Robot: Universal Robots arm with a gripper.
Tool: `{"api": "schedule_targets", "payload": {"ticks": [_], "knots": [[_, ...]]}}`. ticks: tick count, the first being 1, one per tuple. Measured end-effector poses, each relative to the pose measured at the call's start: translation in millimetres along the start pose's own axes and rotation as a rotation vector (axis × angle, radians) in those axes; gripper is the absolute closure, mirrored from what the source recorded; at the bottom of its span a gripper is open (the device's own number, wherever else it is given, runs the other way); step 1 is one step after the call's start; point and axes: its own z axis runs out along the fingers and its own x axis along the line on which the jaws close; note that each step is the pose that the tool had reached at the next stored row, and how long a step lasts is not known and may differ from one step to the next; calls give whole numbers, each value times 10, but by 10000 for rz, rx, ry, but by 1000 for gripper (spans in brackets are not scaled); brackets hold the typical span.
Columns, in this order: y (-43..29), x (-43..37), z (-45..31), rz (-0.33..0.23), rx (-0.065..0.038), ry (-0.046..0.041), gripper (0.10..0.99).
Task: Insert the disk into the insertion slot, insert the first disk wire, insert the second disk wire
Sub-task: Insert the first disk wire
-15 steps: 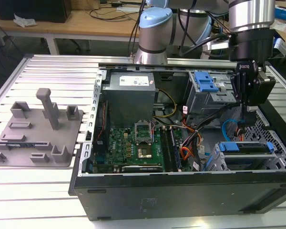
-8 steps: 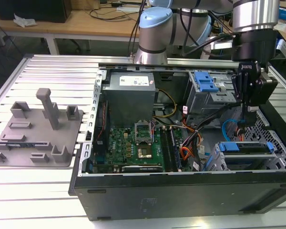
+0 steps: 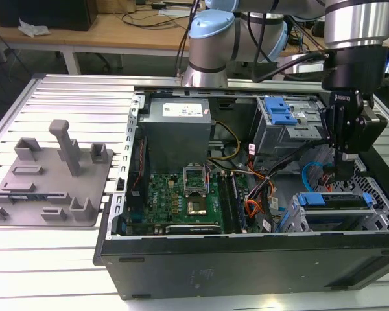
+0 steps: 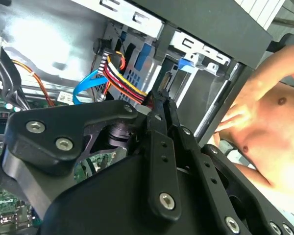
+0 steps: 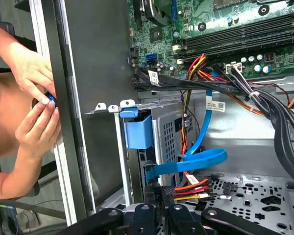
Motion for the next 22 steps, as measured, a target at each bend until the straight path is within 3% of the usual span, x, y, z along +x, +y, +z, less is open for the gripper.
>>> {"api": "schedule_targets", "payload": {"ticks": [1, 2, 3, 4, 5, 6, 9, 14, 16, 17, 18, 19, 20, 21, 22], "knots": [[0, 5, 2, 5, -4, -45, 922], [0, 13, 8, 17, -17, -158, 922], [-1, 27, 16, 39, -40, -363, 922], [-2, 41, 24, 65, -68, -621, 922], [-2, 49, 28, 83, -88, -804, 922], [-4, 66, 31, 112, -120, -1088, 922], [-10, 113, 25, 156, -167, -1519, 922], [-36, 258, -35, 174, -273, -1971, 922], [-45, 284, -35, 193, -360, -2365, 922], [-51, 298, -31, 220, -401, -2676, 922], [-53, 303, -29, 232, -414, -2800, 922], [-55, 313, -26, 253, -437, -3005, 922], [-60, 333, -25, 282, -470, -3321, 922], [-63, 353, -22, 305, -495, -3546, 922], [-65, 369, -19, 313, -505, -3636, 922]]}}
